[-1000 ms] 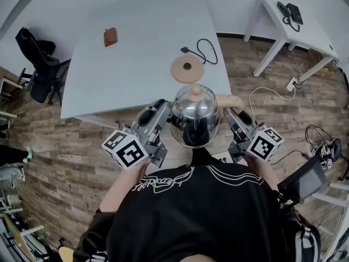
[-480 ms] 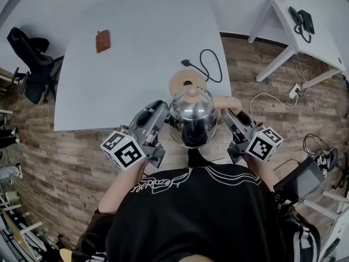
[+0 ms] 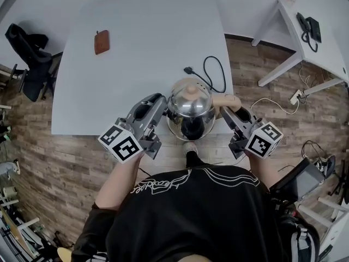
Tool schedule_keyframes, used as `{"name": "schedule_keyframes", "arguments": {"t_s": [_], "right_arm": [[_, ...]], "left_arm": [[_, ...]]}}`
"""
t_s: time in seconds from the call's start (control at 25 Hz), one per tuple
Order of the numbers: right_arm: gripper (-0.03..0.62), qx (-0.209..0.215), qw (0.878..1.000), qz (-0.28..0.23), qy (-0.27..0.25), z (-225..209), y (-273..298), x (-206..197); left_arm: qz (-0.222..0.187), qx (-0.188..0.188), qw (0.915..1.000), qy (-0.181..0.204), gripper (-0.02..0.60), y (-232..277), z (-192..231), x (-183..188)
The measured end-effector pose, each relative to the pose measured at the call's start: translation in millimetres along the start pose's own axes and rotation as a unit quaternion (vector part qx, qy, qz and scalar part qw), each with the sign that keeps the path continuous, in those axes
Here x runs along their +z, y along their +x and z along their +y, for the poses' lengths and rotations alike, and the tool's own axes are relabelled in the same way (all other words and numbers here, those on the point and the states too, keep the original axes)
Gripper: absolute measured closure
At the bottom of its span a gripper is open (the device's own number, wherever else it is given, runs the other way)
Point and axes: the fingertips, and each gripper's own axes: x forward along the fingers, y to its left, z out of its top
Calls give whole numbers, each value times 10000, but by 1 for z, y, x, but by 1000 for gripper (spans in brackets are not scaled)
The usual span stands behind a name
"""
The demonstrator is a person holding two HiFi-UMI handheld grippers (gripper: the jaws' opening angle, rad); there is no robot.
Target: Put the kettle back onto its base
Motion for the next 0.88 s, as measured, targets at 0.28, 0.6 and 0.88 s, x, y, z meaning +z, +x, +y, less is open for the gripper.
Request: {"name": "schedule_keyframes", "arguments": {"t_s": [0.28,0.6,0.88], "right_arm": [[464,305,9972,408,-540,-32,33,5],[474,92,9920,746,-1017,-63,49,-13],[474,23,9912,781,-1065,-72,55,-21]], "left_arm": [[-21,-288,9982,535,514,39,36,12],[30,-426,9948,929,531,59,59,-1],[11,-444,9944,959,532,61,69,-9]]}}
